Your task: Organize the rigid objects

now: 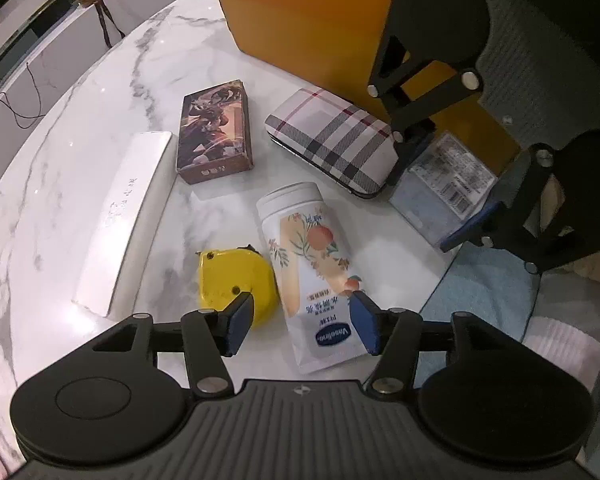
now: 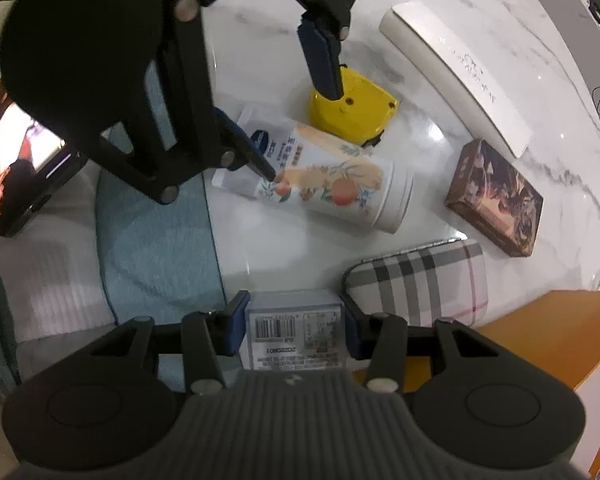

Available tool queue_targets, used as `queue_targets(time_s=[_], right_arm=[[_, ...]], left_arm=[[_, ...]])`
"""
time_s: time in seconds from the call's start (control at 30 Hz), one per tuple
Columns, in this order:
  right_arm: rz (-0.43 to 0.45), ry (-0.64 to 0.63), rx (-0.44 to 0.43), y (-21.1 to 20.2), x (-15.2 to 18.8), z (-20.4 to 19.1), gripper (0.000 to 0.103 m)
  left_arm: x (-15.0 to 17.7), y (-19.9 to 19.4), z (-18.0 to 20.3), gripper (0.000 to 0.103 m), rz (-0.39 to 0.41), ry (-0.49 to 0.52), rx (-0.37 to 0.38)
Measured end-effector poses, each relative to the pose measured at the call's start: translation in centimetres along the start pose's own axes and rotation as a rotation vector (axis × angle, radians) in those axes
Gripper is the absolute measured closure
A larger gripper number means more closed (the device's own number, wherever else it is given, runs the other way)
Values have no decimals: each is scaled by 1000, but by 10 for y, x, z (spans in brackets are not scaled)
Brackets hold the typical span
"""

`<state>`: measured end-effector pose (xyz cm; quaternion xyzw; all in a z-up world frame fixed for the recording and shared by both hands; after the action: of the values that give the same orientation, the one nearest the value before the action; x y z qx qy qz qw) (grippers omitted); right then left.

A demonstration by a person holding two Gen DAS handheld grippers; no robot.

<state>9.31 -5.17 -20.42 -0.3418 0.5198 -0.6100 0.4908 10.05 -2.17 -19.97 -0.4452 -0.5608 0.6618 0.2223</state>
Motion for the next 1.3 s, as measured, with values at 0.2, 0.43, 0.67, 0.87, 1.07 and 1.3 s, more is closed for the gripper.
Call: queue_targets(time_s=[0.2, 0.43, 0.67, 0.87, 1.07, 1.3], right_arm=[[-12, 10, -9, 2, 7, 3, 55], [-3, 39, -23, 0, 14, 6, 54], [17, 62, -45, -4, 17, 6, 54], [28, 83, -48, -6, 16, 6, 54], [27, 101, -51, -7, 18, 9, 54], [22, 108, -59, -7, 16, 5, 54]], left_arm=[[-9, 8, -3, 27, 6, -43, 6], [-26, 16, -5, 27, 22, -51, -27], [-36, 26, -7, 25, 38, -34, -52], [-34, 31, -1, 47, 16, -31, 1], [-22, 29, 4, 48, -23, -25, 47], [-6, 25, 10, 41, -69, -21, 79]])
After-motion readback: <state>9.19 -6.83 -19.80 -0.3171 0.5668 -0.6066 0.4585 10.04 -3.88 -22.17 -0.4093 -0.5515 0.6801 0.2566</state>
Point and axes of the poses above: each gripper's, at about its wrist camera, not at the fingertips, and y roughly the way its jaws point, z to its right, x to its underside, the point moved 9 cm from there along y, roughly the way its jaws point, and after that the axes turned 7 degrees about x, right-handed, at the moved point
